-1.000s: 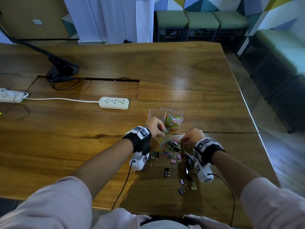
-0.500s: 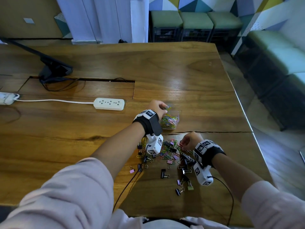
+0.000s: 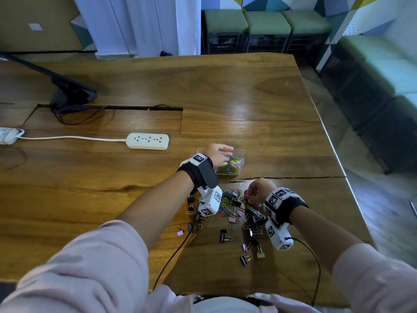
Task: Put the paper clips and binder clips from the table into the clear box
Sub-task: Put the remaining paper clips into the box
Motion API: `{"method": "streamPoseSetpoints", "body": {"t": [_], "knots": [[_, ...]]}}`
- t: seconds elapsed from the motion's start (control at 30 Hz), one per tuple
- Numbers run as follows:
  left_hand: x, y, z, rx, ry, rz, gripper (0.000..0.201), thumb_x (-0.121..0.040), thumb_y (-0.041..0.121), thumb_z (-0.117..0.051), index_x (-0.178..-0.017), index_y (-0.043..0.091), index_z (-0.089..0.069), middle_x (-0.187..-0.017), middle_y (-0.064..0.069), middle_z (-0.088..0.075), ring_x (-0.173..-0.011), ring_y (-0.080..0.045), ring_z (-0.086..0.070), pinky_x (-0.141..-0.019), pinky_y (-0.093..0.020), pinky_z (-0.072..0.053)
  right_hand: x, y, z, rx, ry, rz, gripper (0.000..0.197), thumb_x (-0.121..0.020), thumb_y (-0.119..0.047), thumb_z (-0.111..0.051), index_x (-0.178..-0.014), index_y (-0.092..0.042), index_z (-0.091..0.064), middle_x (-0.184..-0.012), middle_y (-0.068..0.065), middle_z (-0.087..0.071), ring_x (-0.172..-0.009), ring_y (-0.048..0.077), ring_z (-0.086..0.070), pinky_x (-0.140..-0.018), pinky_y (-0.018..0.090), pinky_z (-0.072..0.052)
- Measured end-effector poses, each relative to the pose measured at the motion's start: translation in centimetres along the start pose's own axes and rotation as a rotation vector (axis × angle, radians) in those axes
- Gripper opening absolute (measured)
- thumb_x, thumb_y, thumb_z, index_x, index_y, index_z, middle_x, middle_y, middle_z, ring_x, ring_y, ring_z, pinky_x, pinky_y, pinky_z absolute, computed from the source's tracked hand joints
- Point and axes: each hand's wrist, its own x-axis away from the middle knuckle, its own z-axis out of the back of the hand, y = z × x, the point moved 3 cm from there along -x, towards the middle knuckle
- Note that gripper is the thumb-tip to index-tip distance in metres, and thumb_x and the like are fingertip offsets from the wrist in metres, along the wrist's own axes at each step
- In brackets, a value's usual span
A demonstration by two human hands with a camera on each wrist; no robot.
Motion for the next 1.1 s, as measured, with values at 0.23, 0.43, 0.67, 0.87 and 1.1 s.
{"method": "streamPoseSetpoints", "body": {"t": [0.23, 0.43, 0.67, 0.87, 1.1], "knots": [[0.3, -0.1, 1.1, -0.169, -0.003, -0.131, 0.055, -0.086, -0.020, -0.041, -0.129, 0.011, -0.053, -0.123, -0.006, -0.060, -0.107, -0.027, -0.060, -0.086, -0.040, -0.055, -0.1, -0.1, 1.5, -0.056, 0.001, 0.000, 0.021, -0.077, -0.010, -0.072, -0.098, -0.013, -0.070, -0.099, 0.003, -0.069, -0.086, 0.013, -0.067, -0.078, 0.024, -0.056], [0.6, -1.3, 2.8, -0.720, 0.092, -0.322, 0.025, -0.087, -0.002, -0.051, -0.104, 0.010, -0.065, -0.106, -0.008, -0.066, -0.096, -0.019, -0.061, -0.087, -0.031, -0.053, 0.7, -3.0, 6.3, -0.298, 0.259, 0.089, 0.007, -0.076, -0.010, -0.071, -0.079, -0.015, -0.067, -0.081, -0.004, -0.067, -0.079, 0.008, -0.065, -0.069, 0.018, -0.053], [1.5, -2.0, 3.3, -0.901, 0.119, -0.324, 0.021, -0.091, 0.002, -0.054, -0.105, 0.011, -0.068, -0.114, -0.007, -0.063, -0.109, -0.022, -0.057, -0.095, -0.030, -0.046, -0.3, -6.6, 9.8, -0.252, 0.469, 0.165, 0.013, -0.074, -0.005, -0.074, -0.085, -0.012, -0.071, -0.079, -0.003, -0.067, -0.070, 0.005, -0.060, -0.065, 0.013, -0.049], [1.7, -2.0, 3.5, -0.892, 0.100, -0.294, 0.020, -0.091, 0.003, -0.054, -0.104, 0.011, -0.067, -0.111, -0.006, -0.065, -0.105, -0.020, -0.060, -0.093, -0.029, -0.049, -1.7, -8.2, 7.7, 0.093, 0.341, 0.223, 0.018, -0.086, -0.004, -0.061, -0.099, -0.014, -0.069, -0.100, -0.004, -0.066, -0.082, 0.008, -0.058, -0.074, 0.014, -0.045], [2.2, -2.5, 3.5, -0.895, 0.080, -0.366, 0.019, -0.091, 0.004, -0.054, -0.105, 0.010, -0.066, -0.113, -0.008, -0.065, -0.106, -0.020, -0.060, -0.094, -0.029, -0.048, -2.1, -7.6, 6.3, 0.101, 0.328, 0.257, 0.023, -0.086, 0.000, -0.057, -0.098, -0.015, -0.070, -0.101, 0.000, -0.070, -0.091, 0.012, -0.066, -0.089, 0.027, -0.052]]}}
